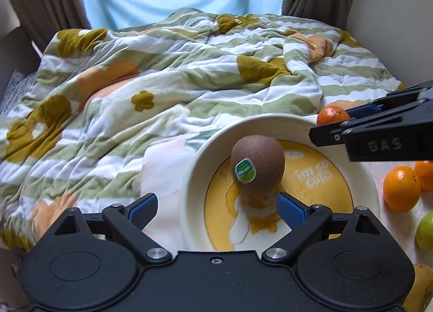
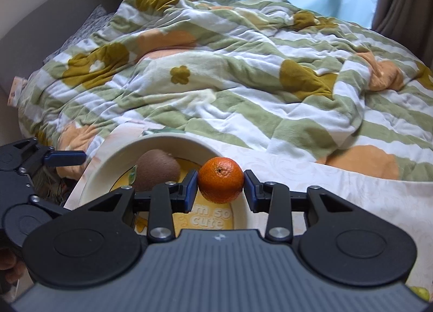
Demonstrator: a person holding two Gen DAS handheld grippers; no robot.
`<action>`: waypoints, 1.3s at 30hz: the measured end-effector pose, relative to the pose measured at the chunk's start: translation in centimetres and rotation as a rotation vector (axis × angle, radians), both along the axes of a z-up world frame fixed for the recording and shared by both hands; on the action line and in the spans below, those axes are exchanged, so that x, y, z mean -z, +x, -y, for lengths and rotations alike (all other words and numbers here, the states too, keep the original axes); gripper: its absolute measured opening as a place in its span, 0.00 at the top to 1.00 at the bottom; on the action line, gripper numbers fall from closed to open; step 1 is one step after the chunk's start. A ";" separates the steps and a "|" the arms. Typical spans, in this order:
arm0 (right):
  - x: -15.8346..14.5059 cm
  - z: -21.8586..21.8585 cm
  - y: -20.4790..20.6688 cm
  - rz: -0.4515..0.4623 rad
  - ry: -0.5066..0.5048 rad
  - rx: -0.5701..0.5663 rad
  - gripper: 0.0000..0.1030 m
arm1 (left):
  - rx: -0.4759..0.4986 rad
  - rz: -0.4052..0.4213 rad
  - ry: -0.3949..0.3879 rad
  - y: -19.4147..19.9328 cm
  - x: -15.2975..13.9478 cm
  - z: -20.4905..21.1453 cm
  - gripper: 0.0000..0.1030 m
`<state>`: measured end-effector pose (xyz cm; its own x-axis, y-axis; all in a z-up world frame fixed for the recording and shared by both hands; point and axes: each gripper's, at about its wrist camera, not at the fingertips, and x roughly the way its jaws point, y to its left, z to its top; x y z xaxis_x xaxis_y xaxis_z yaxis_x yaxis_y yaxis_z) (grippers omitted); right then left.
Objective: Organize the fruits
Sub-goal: 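Carry the kiwi in the left tool and mandarin in the right tool over the white bowl, then open the left tool on the kiwi while the right tool releases the mandarin into the bowl, then move both open tools away from the bowl back over the fruit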
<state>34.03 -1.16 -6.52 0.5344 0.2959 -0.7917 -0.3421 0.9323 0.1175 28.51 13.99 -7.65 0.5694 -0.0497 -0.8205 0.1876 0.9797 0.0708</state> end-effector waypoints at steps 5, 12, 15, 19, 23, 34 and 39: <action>2.0 -2.0 -0.5 0.017 -0.054 -0.095 0.49 | -0.028 0.004 -0.010 -1.2 -0.4 -1.0 0.06; 3.3 -2.8 -0.7 0.021 -0.078 -0.117 0.50 | -0.036 0.012 -0.020 -1.9 -0.5 -1.6 0.06; 3.1 -2.9 -1.1 0.041 -0.083 -0.124 0.39 | -0.048 0.019 -0.030 -2.1 -0.7 -1.8 0.06; 1.6 -2.1 -2.3 0.121 -0.066 -0.081 0.01 | -0.067 0.035 -0.043 -2.5 -1.5 -2.1 0.06; 0.4 -1.2 -3.2 0.129 -0.049 -0.048 0.01 | -0.088 0.057 -0.040 -3.6 -2.3 -2.0 0.06; -4.9 2.7 -9.0 0.174 0.012 0.027 0.00 | -0.211 0.157 -0.015 -9.7 -6.1 -2.1 0.06; -6.6 4.9 -12.7 0.188 0.009 0.046 0.00 | -0.272 0.193 0.002 -13.8 -7.6 -1.8 0.06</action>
<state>21.30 -6.09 0.10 0.6859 0.2743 -0.6740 -0.3160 0.9466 0.0637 14.67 15.78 -0.07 0.7068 0.1272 -0.6958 -0.0980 0.9918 0.0817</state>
